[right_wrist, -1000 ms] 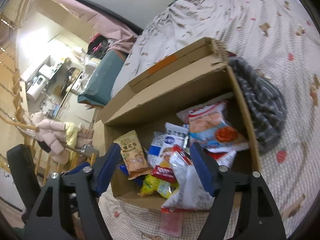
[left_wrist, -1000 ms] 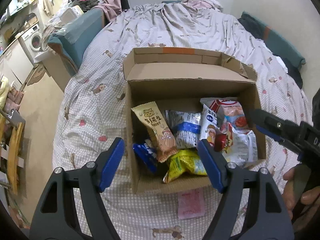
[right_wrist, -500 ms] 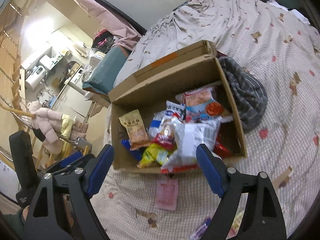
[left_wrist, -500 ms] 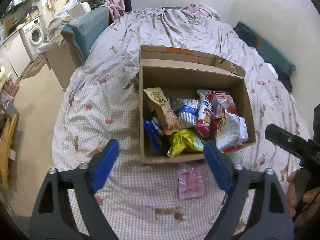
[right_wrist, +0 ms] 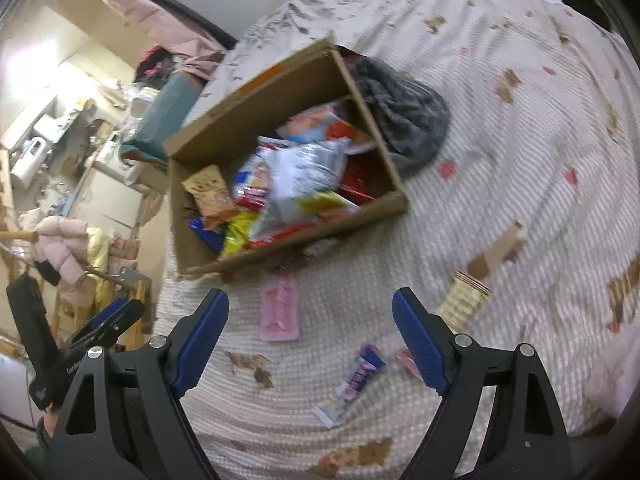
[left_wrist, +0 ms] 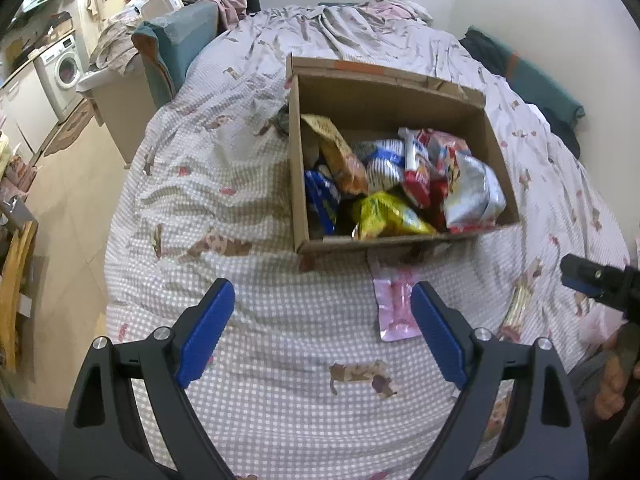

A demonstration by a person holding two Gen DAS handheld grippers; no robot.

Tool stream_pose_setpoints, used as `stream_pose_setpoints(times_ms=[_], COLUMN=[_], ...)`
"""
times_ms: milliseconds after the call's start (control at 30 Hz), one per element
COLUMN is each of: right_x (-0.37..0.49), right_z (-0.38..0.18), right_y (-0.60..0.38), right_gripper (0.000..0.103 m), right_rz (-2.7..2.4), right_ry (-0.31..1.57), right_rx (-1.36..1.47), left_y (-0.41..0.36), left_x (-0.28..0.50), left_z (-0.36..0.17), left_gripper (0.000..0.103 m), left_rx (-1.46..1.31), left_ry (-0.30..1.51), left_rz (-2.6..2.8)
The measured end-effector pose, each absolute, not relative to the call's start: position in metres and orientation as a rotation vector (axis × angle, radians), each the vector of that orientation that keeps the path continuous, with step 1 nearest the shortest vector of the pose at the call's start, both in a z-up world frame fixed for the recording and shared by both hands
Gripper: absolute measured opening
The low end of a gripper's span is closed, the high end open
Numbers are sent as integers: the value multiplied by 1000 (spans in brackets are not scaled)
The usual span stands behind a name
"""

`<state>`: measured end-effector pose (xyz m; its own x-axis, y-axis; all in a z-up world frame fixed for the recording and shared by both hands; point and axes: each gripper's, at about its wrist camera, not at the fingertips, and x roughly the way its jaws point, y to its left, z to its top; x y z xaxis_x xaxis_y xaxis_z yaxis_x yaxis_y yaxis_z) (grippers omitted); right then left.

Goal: Organize snacks
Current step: 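Move both open tools back from the box toward the remaining snacks, then grasp the yellow checkered wrapped bar with the right tool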

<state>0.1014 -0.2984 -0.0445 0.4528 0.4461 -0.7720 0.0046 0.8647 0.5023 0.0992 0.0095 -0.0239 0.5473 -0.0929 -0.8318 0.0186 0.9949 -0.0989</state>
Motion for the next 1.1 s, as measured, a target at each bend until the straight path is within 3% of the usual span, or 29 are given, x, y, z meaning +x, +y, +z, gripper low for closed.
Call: stream_pose_setpoints(times_ms=[233,600,800,900,967,1100], right_x=[96,113,127,128,126,120], right_z=[-68,-139,-160,-161,-159,-154], right_y=[-323,-341,-336,-334,-333,-339], right_gripper=[87,83,64,52,37,28], right_rz=[161,-28,-92,-111,-125,-144], right_ry=[1144,1401,1442,1446,1436,1421], right_rx=[508,575,481,435,418,384], left_y=[5,13,17,18,19,19], left_x=[100,97,97,97,96,95], left_z=[-32,-32,-32,-33,-35,-36], left_gripper=[88,88,88,88,88,88], left_rx=[-115,-154,-159,-161,-167,-175], left_ry=[1021,1043,1040,1046,1055,1065], left_rz=[-95,-78,-63,-59,-61,-70])
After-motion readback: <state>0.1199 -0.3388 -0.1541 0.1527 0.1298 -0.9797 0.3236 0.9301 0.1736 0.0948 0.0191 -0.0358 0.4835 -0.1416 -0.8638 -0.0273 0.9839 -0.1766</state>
